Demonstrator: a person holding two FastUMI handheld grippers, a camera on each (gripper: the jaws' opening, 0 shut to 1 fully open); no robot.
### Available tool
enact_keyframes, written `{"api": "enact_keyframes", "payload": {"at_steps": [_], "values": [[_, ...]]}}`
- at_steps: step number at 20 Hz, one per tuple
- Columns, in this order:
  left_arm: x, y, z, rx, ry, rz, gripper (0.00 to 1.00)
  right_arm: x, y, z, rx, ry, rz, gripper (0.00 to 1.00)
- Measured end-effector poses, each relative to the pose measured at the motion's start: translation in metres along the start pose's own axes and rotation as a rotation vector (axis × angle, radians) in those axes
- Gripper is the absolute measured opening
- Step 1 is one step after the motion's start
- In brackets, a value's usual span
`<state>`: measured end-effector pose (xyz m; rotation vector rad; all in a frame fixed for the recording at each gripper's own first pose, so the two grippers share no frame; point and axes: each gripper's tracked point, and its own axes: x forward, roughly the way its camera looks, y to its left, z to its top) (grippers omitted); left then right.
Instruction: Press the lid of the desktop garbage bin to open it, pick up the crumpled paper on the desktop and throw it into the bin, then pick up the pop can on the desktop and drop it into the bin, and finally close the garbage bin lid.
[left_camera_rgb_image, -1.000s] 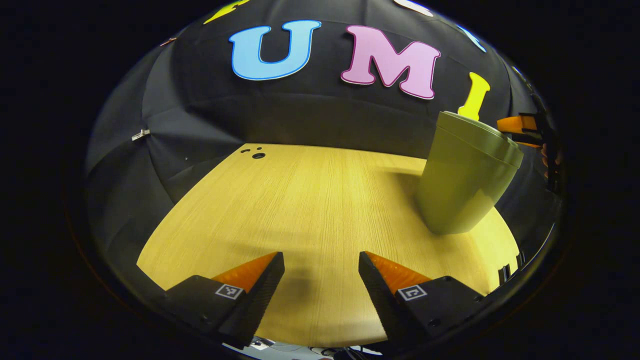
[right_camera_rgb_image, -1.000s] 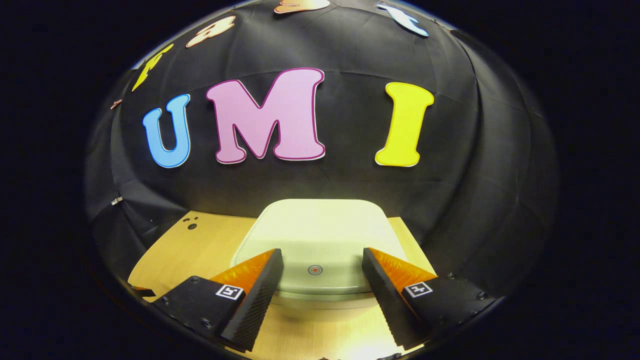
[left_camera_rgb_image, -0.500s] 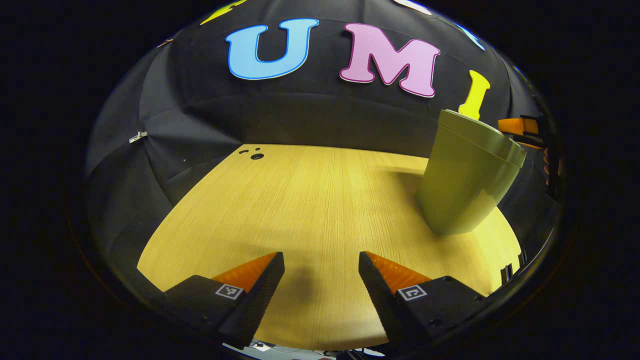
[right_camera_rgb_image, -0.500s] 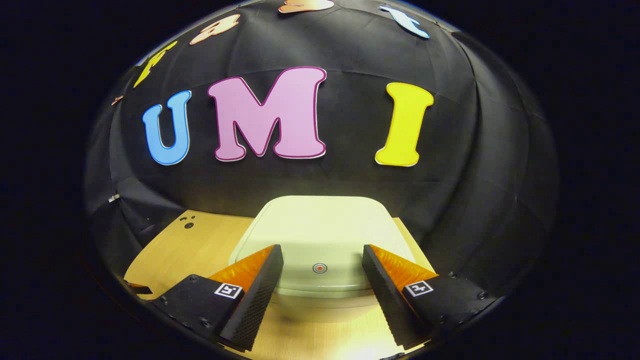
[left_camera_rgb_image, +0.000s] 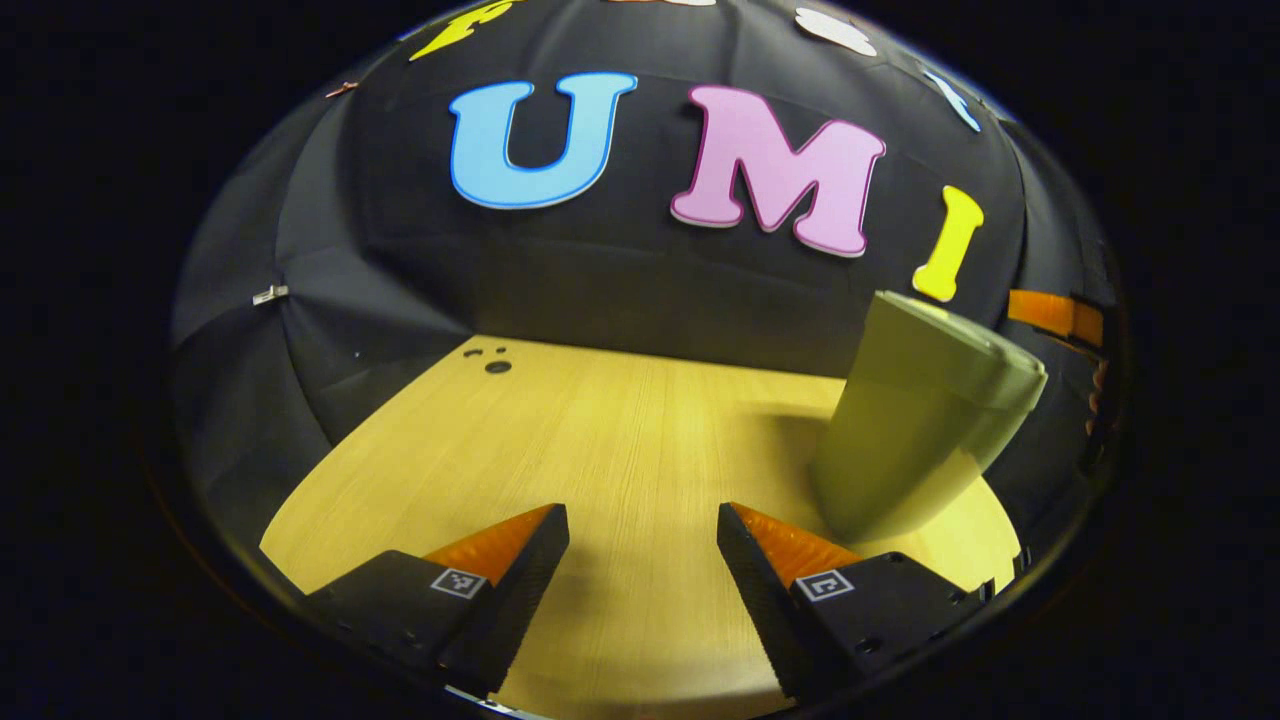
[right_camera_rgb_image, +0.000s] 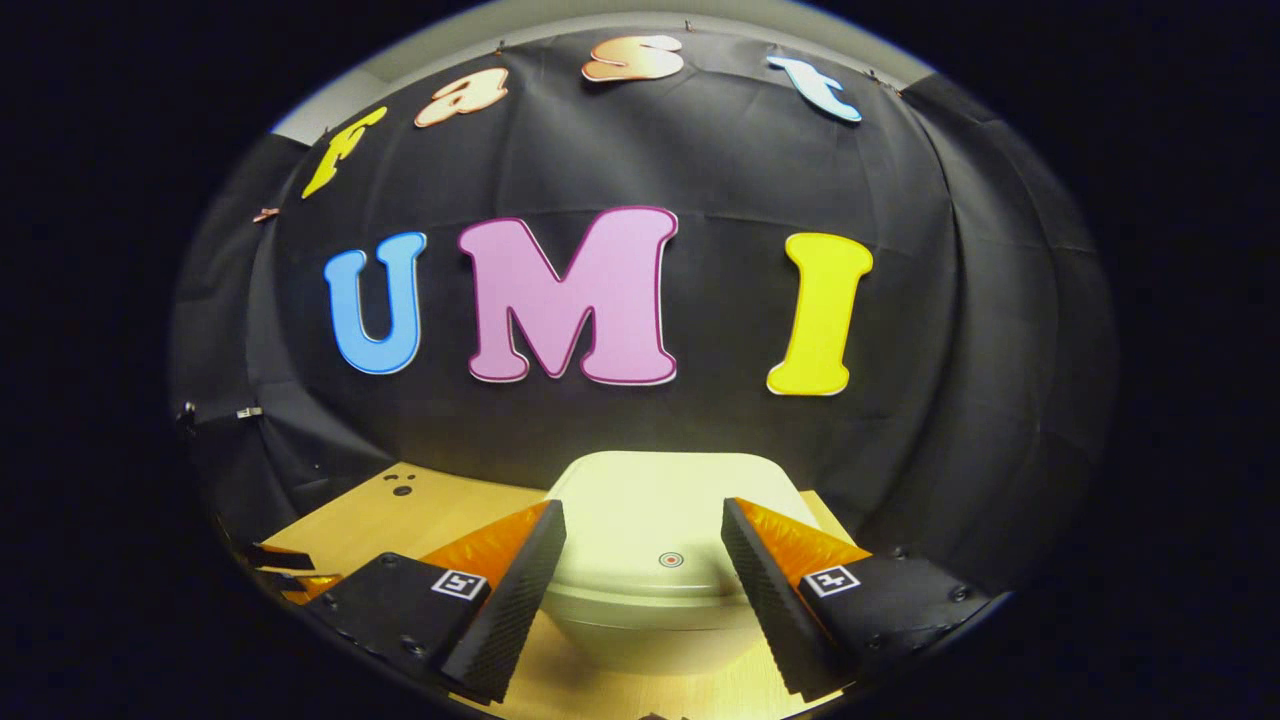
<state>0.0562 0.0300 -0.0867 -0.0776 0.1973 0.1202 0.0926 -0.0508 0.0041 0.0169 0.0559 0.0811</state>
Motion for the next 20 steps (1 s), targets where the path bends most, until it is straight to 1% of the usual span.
{"api": "enact_keyframes", "payload": {"at_steps": [3, 6, 8, 10, 14, 17, 20], "values": [[-0.01, -0.01, 0.03, 0.034, -0.078, -0.014, 0.96, -0.018, 0.017, 0.002, 0.027, 0.002, 0.022, 0.98], [-0.034, -0.023, 0.056, 0.073, -0.152, -0.057, 0.96, -0.037, 0.029, -0.006, 0.02, 0.024, 0.01, 0.98], [-0.054, -0.025, 0.068, 0.113, -0.193, -0.074, 0.96, -0.057, 0.041, -0.01, 0.022, 0.04, 0.002, 0.99], [-0.077, -0.024, 0.071, 0.14, -0.216, -0.088, 0.96, -0.077, 0.056, -0.012, 0.025, 0.049, 0.01, 0.99], [-0.121, -0.019, 0.066, 0.111, -0.261, -0.114, 0.96, -0.115, 0.075, -0.014, -0.015, 0.024, 0.008, 0.99], [-0.14, -0.002, 0.037, 0.114, -0.233, -0.107, 0.96, -0.142, 0.091, -0.022, 0.0, 0.026, 0.012, 0.99], [-0.156, 0.011, 0.013, 0.111, -0.195, -0.11, 0.96, -0.161, 0.099, -0.04, -0.005, 0.051, 0.01, 0.98]]}}
